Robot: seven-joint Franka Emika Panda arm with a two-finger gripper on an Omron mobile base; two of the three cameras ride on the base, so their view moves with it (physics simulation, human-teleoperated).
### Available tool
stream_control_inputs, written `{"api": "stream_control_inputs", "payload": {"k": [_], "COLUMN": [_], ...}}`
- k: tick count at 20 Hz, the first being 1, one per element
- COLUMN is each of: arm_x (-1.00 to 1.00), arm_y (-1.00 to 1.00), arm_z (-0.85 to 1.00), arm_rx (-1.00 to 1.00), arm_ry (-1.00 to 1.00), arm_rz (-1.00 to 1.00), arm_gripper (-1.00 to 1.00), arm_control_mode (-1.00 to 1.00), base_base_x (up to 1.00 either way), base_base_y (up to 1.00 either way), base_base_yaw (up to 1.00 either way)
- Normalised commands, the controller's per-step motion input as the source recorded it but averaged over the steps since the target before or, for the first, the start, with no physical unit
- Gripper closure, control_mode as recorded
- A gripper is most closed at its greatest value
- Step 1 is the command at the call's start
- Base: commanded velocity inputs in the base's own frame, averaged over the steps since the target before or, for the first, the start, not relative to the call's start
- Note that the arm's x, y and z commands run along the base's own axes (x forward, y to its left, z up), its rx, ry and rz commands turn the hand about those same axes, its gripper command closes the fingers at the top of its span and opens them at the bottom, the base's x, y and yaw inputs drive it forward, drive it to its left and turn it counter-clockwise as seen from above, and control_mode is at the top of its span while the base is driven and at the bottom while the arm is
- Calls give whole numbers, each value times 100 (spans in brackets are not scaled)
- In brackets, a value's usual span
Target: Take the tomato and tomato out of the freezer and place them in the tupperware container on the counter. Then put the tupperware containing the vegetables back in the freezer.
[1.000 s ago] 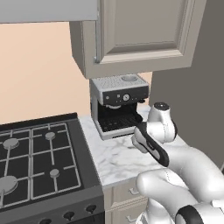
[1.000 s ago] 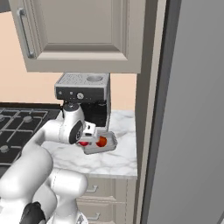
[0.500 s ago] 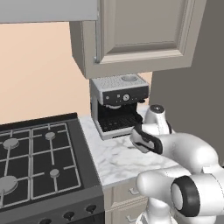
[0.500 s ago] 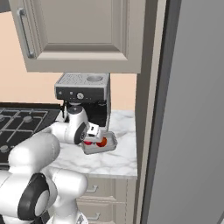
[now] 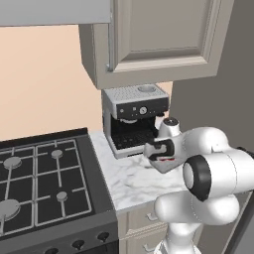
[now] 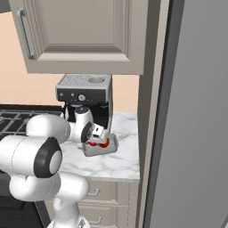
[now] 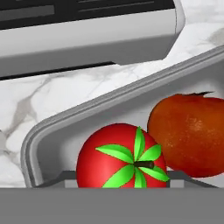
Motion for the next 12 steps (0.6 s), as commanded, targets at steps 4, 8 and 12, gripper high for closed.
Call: {"api": "stream_control_inputs", "payload": {"k": [4, 8, 12], "arm_x": [10, -42, -31], "arm_y": [-1, 0, 0], "arm_z": [-12, -6, 4], "arm_rx": [0, 0, 0], "arm_ry": [1, 0, 0], "arm_rz": [-5, -5, -4], "arm_gripper": [-100, -100, -100], "arm_control_mode": [-100, -100, -100], "base_base_x": [0, 0, 0], "base_base_y": [0, 0, 0], "base_base_yaw": [0, 0, 0]}}
